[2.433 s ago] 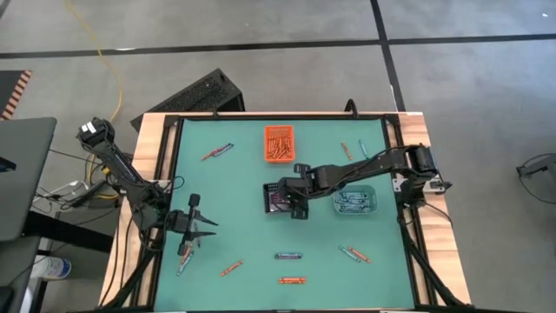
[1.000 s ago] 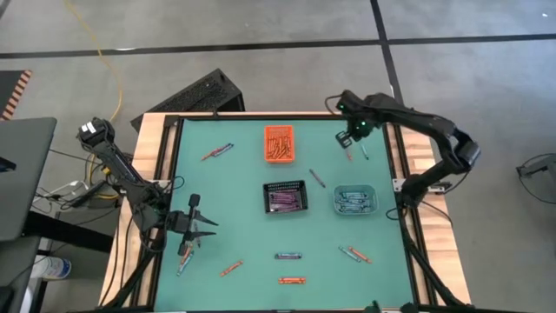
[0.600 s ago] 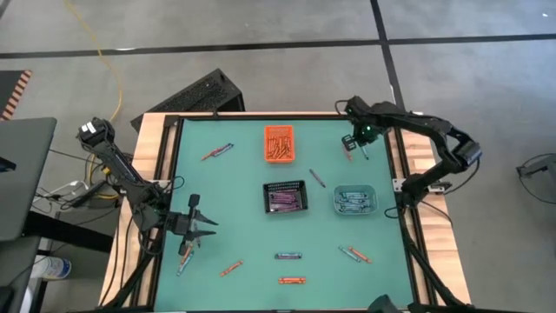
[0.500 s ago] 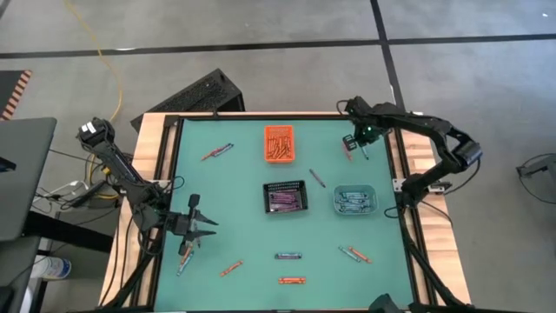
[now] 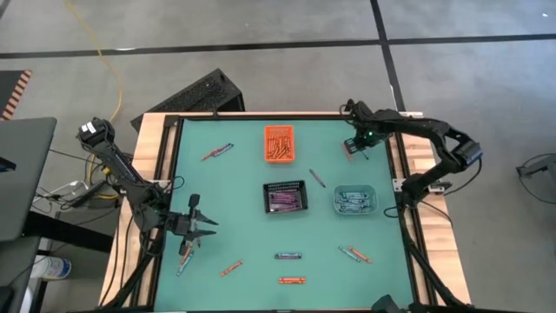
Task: Sort crayons
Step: Put the blue crayon into the green bin
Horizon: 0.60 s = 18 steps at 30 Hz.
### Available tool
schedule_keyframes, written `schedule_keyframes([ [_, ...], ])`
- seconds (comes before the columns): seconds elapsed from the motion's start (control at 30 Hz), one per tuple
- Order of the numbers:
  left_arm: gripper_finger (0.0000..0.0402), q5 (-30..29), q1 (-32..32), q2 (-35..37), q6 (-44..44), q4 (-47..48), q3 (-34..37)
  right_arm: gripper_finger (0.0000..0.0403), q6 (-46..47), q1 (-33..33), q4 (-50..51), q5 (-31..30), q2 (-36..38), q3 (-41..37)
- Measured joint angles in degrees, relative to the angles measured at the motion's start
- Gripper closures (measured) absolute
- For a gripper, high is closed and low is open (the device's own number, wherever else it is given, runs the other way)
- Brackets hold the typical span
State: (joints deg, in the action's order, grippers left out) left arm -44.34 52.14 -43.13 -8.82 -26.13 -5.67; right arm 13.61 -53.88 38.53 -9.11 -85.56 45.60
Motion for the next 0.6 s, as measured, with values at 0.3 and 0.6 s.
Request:
schedule_keyframes([
  [0.3,0.0295,0.02,0.00,0.00,0.28,-0.20,0.00,0.0265,-0.12,0.70,-0.11,-0.22,-1.30,0.02],
  [0.6,0.0295,0.03,0.00,0.02,0.64,-0.31,0.00,0.0273,-0.78,5.74,1.64,-8.80,-7.67,0.57],
])
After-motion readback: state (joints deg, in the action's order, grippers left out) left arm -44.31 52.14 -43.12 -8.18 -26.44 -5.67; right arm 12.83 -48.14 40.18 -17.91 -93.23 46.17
